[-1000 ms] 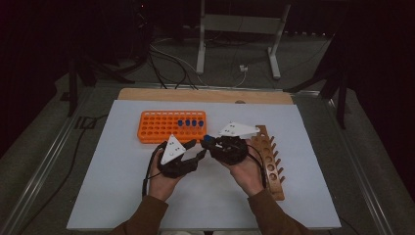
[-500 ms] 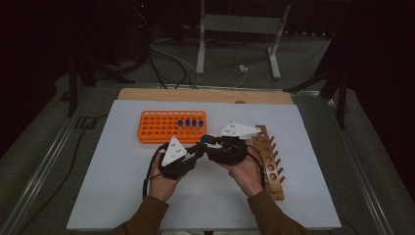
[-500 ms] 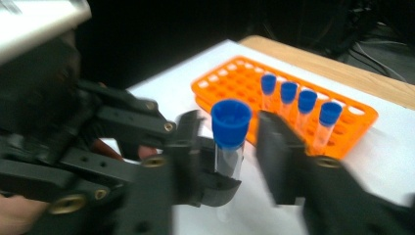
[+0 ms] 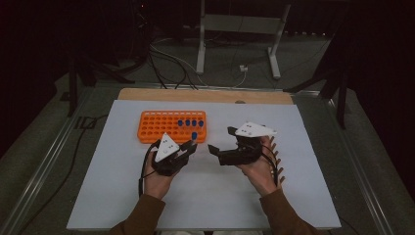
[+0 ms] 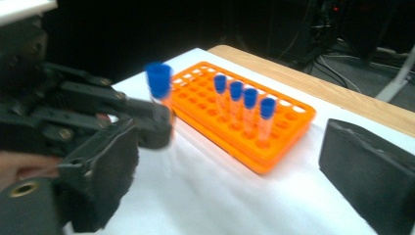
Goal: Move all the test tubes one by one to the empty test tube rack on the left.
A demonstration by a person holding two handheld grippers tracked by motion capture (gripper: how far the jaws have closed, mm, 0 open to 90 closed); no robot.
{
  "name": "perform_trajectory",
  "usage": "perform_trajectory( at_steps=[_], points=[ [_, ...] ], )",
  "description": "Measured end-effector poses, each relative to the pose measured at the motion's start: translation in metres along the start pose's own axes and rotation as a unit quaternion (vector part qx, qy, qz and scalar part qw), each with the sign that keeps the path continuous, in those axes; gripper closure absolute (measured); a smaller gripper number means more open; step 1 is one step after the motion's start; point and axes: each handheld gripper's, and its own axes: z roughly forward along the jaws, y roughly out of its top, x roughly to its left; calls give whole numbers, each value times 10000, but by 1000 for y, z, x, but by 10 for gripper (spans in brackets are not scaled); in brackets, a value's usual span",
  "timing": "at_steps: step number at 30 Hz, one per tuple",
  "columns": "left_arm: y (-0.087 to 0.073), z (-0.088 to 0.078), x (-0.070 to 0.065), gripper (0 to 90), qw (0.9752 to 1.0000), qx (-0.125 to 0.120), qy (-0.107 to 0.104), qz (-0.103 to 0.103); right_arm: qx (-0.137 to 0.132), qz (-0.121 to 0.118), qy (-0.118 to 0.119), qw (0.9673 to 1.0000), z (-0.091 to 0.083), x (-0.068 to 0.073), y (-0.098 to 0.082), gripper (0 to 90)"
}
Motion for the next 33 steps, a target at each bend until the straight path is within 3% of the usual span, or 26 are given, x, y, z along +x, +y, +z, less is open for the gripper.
perform_trajectory(
  at_steps=[8, 15, 22, 27, 33],
  points=[
    [-2, -2, 4, 782, 9999, 42, 130, -29, 73, -39, -177, 9998, -17, -16, -13, 0],
    [-2, -6, 10, 781, 9993, 14, 371, -64, -67, 22, -393, 9992, -42, -32, -23, 0],
    [1, -10, 22, 780, 9969, -42, 778, -130, -150, 170, -609, 9979, -60, -47, -35, 0],
    [2, -10, 34, 780, 9951, -111, 924, -331, -230, 297, -651, 9972, -65, -52, -40, 0],
    [3, -4, 44, 781, 9926, -58, 1138, -422, -294, 312, -654, 9969, -70, -54, -40, 0]
  ],
)
